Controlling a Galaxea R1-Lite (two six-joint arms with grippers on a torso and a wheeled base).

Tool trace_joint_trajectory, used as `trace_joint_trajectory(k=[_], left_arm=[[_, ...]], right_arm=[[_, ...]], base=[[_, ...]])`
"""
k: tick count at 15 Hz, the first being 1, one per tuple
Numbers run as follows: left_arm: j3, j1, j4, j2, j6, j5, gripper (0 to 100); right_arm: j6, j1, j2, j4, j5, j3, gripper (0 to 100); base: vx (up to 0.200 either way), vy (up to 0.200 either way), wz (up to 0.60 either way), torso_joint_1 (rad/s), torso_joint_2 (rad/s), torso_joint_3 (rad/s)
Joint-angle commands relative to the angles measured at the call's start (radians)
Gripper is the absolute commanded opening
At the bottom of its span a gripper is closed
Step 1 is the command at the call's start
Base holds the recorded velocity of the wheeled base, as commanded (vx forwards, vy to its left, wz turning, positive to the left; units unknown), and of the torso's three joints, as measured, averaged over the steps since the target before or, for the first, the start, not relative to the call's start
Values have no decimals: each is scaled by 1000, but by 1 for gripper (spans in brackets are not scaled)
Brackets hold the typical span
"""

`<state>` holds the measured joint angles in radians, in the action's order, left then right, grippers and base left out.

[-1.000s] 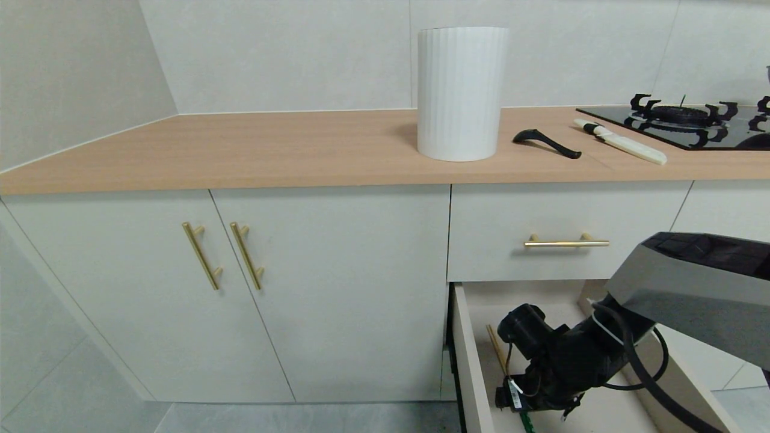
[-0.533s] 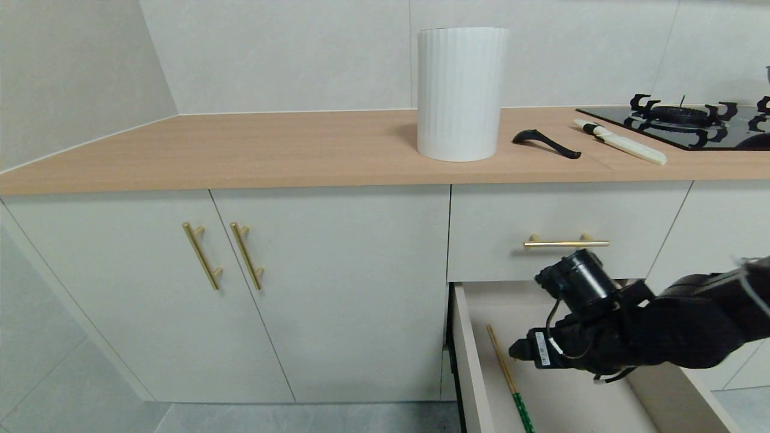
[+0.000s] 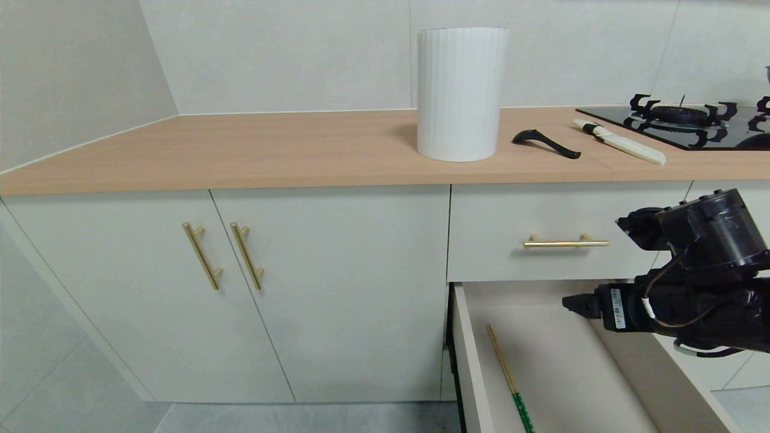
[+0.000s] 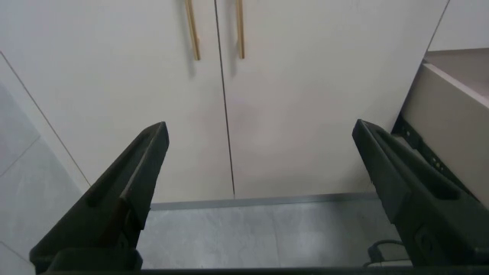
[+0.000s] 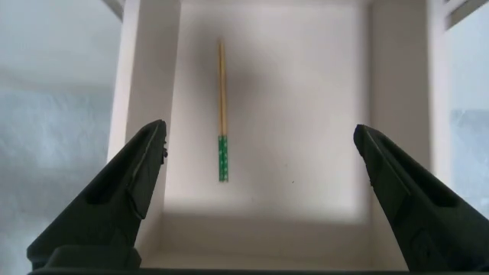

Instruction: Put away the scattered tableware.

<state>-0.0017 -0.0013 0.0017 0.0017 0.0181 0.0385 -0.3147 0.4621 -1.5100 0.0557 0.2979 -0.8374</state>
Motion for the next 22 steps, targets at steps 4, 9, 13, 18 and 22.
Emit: trace_joint_trajectory(k=[4,9,13,18,22], left_arm=[[0,0,0,0,0,0,100],[0,1,0,0,0,0,100],[0,0,0,0,0,0,100],[0,0,0,1,0,0,100],[0,0,0,0,0,0,100]], right_arm=[[0,-11,25,-2,1,-2,100],[9,-25,27,-2,1,-2,100],[9,-25,25,-2,1,-2,100],[11,-25,24,-2,1,-2,100],[14,-36,21,-2,1,-2,100]], base=[[0,0,0,0,0,0],[0,0,0,18,-78,-53],[0,0,0,122,-353,-277],[0,0,0,174,-499,-287],[0,0,0,192,-472,-276]])
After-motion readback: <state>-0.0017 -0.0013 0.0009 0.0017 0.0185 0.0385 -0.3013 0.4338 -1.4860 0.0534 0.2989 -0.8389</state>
